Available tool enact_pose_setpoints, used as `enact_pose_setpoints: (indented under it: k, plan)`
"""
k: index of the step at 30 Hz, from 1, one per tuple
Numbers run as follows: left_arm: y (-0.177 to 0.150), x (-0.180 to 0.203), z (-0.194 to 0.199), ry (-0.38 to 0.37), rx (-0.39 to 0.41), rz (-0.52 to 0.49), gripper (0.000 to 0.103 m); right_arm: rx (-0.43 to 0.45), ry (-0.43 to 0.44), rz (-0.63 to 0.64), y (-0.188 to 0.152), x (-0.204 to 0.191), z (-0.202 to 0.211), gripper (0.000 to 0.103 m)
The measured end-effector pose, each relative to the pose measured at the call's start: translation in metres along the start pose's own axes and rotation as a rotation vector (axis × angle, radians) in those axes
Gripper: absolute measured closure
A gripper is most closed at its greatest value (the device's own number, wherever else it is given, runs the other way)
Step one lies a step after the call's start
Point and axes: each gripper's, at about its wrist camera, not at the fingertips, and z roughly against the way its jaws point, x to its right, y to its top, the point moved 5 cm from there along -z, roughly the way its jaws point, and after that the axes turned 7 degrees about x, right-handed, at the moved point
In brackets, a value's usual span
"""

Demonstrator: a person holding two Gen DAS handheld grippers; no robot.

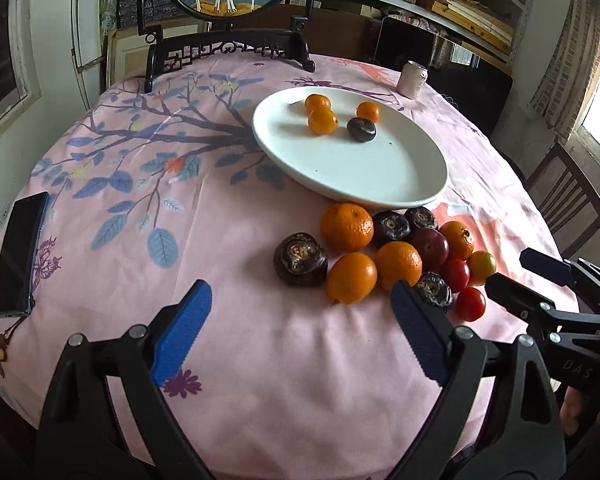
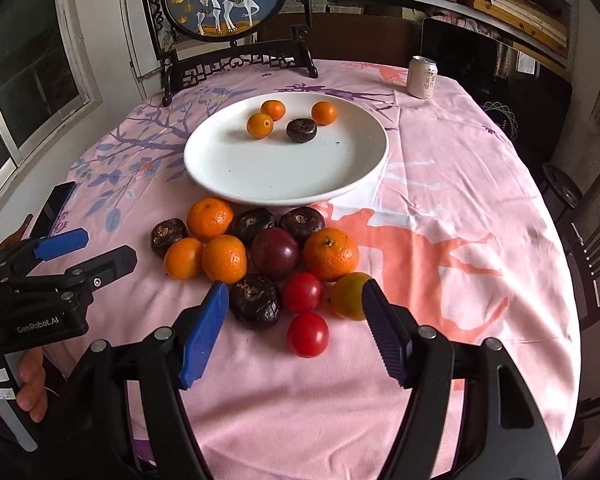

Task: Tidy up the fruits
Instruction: 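Grasp a red tomato with the right gripper while the left grasps an orange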

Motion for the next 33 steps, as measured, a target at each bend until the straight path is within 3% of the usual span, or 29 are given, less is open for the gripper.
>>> enact_pose_setpoints:
  k: [7,15,17,19,24,27,33]
  plan:
    - [-0.007,0.009,0.005,-0.009,-0.003,-0.025,0.01,-0.018,0.004,-0.003,-0.02,0.002,0.005,0.033]
    - [-0.026,0.014,-0.011,-0.017,-0.067,-0.054,0.01,-0.049,0.08,-0.031,-0.046,0.0,-0.011,0.033]
    - [-0.027,0.012,-0.014,-0.022,-0.078,-0.041,0.01,-0.052,0.078,-0.036,-0.046,0.001,-0.016,0.039]
    - [-0.027,0.009,-0.015,-0.022,-0.08,-0.033,0.01,-0.069,0.083,-0.039,-0.048,0.002,-0.023,0.051]
    - [-0.027,0.007,-0.014,-0.024,-0.081,-0.03,0.01,-0.082,0.036,-0.033,-0.047,0.011,-0.037,0.056]
    - [-0.028,0.009,-0.015,-0.034,-0.091,-0.034,0.01,-0.076,0.013,-0.024,-0.045,0.015,-0.044,0.072]
    - [-0.03,0.024,-0.02,-0.063,-0.094,-0.068,0.016,-0.062,0.04,-0.065,-0.042,0.023,-0.032,0.073]
